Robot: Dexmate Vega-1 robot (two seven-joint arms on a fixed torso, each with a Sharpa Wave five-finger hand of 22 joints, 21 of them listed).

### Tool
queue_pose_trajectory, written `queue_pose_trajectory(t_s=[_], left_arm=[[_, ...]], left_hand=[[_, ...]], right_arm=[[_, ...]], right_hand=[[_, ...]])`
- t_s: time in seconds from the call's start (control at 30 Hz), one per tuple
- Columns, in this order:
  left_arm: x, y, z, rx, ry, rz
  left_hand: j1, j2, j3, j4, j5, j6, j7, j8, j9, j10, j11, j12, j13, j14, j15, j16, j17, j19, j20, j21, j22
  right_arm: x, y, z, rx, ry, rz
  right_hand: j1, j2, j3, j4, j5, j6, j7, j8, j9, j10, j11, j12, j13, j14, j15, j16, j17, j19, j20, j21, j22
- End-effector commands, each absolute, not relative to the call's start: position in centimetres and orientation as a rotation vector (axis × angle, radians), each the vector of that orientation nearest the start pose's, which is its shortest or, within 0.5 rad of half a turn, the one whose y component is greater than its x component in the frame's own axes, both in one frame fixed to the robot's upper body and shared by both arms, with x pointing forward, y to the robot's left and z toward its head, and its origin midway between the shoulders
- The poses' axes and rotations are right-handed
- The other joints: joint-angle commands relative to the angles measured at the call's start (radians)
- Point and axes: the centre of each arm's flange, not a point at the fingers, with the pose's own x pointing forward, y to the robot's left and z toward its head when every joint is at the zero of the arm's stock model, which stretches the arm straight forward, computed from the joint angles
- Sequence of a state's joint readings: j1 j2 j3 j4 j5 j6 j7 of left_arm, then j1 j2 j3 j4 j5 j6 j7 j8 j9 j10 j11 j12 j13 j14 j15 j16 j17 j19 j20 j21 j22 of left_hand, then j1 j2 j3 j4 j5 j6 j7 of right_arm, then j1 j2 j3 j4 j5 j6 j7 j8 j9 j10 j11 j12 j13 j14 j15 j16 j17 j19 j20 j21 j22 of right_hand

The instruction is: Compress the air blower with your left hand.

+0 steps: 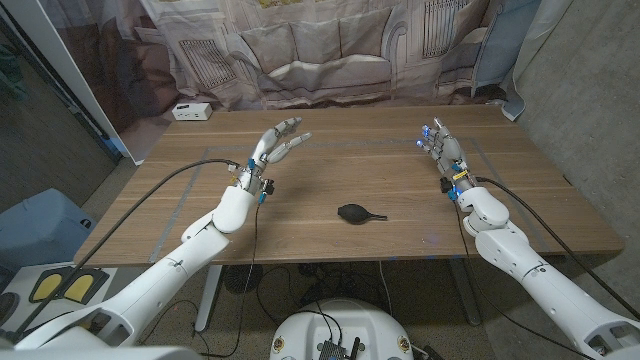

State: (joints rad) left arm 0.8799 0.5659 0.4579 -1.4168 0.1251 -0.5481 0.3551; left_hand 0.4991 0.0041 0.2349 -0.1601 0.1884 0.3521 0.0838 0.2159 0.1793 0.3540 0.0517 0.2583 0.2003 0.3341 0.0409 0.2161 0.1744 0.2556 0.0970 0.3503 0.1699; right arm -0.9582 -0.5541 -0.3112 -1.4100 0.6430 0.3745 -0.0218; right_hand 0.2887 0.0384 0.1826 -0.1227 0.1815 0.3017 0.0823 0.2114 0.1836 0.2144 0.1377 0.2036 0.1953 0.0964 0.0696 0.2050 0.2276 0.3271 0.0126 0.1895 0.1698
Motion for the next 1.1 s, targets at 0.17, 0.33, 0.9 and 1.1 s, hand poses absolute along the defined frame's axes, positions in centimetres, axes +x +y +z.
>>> queue_pose_trajectory(t_s=[0.17,0.33,0.9,1.1], left_arm=[[57.3,21.5,-1.2,0.753,-1.006,-0.117],[56.6,21.4,-1.5,0.79,-0.987,-0.154],[54.4,21.7,-2.6,0.833,-0.981,-0.244],[53.6,22.0,-2.7,0.858,-0.989,-0.254]], left_hand=[[0.019,-0.004,0.005,-0.005,-0.004,-0.001,-0.002,-0.008,0.005,0.0,-0.006,-0.004,0.003,0.004,-0.001,-0.009,0.002,0.011,0.001,-0.005,0.004],[0.022,-0.007,0.004,-0.005,-0.005,-0.003,-0.002,-0.009,0.006,-0.001,-0.006,-0.006,0.003,0.003,-0.001,-0.011,0.002,0.012,0.001,-0.007,0.004],[0.032,-0.016,0.005,-0.005,-0.006,0.005,0.002,-0.01,0.006,0.006,-0.004,-0.007,0.004,0.012,-0.001,-0.012,0.002,0.022,-0.002,-0.012,0.004],[0.038,-0.017,0.006,-0.005,-0.007,0.009,0.001,-0.009,0.006,0.01,-0.008,-0.007,0.004,0.015,-0.002,-0.012,0.002,0.025,-0.004,-0.015,0.004]], right_arm=[[61.6,-31.3,-3.8,0.056,-0.675,0.142],[61.7,-31.1,-3.7,0.055,-0.678,0.149],[60.4,-29.9,-4.8,0.052,-0.679,0.153],[59.6,-29.7,-4.6,0.032,-0.691,0.155]], right_hand=[[0.002,0.005,0.002,-0.004,0.002,0.005,0.009,-0.005,0.005,0.003,-0.002,0.001,0.002,0.001,0.003,0.001,0.001,0.005,-0.002,0.005,0.003],[0.003,0.006,0.002,-0.004,0.002,0.004,0.008,-0.006,0.004,0.003,-0.003,0.0,0.002,0.001,0.003,0.001,0.0,0.005,-0.002,0.005,0.003],[0.005,0.008,0.003,-0.005,0.002,0.002,0.008,-0.009,0.004,0.003,-0.001,0.0,0.002,0.0,0.004,0.001,-0.001,0.004,0.0,0.005,0.003],[0.005,0.008,0.003,-0.006,0.001,0.003,0.009,-0.009,0.004,0.006,0.0,0.001,0.002,0.003,0.004,0.002,-0.002,0.004,-0.001,0.005,0.003]])
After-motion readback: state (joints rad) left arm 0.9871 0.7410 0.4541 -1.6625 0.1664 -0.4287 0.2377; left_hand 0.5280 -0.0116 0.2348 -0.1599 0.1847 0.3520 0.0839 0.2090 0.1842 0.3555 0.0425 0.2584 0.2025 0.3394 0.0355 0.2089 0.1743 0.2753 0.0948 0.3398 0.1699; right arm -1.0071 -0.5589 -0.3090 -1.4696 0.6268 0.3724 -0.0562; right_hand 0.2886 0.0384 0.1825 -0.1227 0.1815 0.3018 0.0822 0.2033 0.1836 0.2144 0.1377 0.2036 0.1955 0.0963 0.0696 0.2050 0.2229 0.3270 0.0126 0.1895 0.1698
